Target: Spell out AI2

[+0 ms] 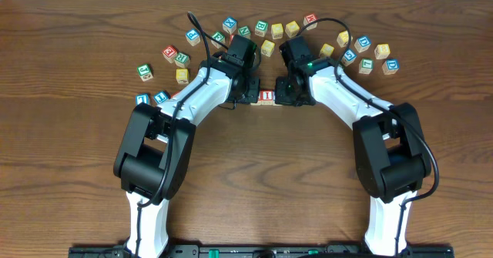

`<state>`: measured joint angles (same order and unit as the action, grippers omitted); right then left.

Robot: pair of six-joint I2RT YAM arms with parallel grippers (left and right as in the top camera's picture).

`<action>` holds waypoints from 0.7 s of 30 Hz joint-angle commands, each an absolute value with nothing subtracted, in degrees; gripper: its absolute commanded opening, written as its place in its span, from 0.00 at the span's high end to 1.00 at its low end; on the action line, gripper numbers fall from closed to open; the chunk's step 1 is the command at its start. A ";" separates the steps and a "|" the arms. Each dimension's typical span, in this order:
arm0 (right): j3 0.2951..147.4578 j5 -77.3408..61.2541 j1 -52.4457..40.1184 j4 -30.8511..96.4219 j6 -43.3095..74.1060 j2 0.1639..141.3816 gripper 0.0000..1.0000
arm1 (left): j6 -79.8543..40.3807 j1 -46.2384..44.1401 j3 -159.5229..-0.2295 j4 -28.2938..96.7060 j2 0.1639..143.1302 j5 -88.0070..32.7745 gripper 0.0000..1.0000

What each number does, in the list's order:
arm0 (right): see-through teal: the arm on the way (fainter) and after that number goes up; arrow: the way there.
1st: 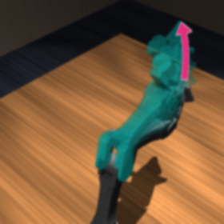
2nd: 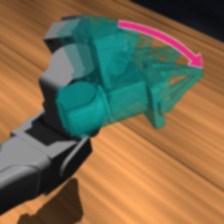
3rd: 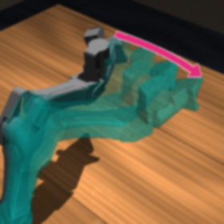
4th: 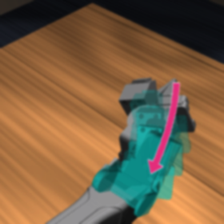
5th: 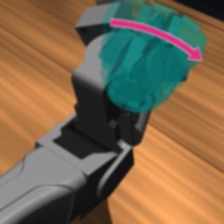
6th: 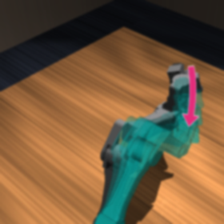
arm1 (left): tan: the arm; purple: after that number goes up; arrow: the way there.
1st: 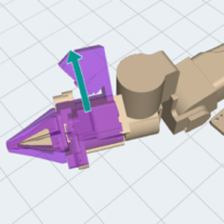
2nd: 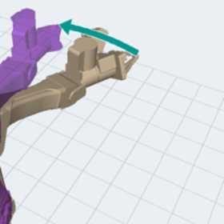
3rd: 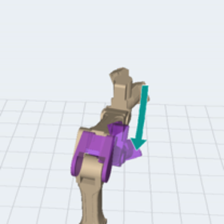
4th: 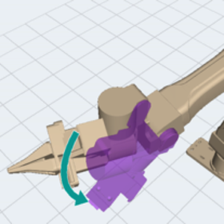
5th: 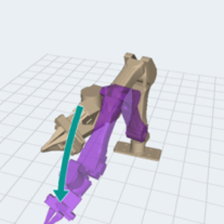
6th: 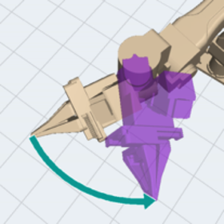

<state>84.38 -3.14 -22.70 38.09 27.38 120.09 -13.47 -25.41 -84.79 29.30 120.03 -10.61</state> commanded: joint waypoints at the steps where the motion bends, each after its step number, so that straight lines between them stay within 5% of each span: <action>1: 84.53 -2.98 -21.39 38.20 27.20 120.79 0.99 | -12.69 -25.54 -84.53 29.12 120.77 -10.85 0.92; 12: 84.53 -3.01 -17.72 38.35 25.23 116.31 0.99 | -12.69 -20.82 -84.66 31.00 118.80 -11.35 0.92; 21: 84.53 -3.40 -14.81 41.89 17.43 102.43 0.94 | -11.20 -11.22 -84.68 35.66 101.16 -11.33 0.92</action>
<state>84.36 -3.25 -16.05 40.71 22.15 109.21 -12.51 -14.11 -84.66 34.72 110.48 -11.22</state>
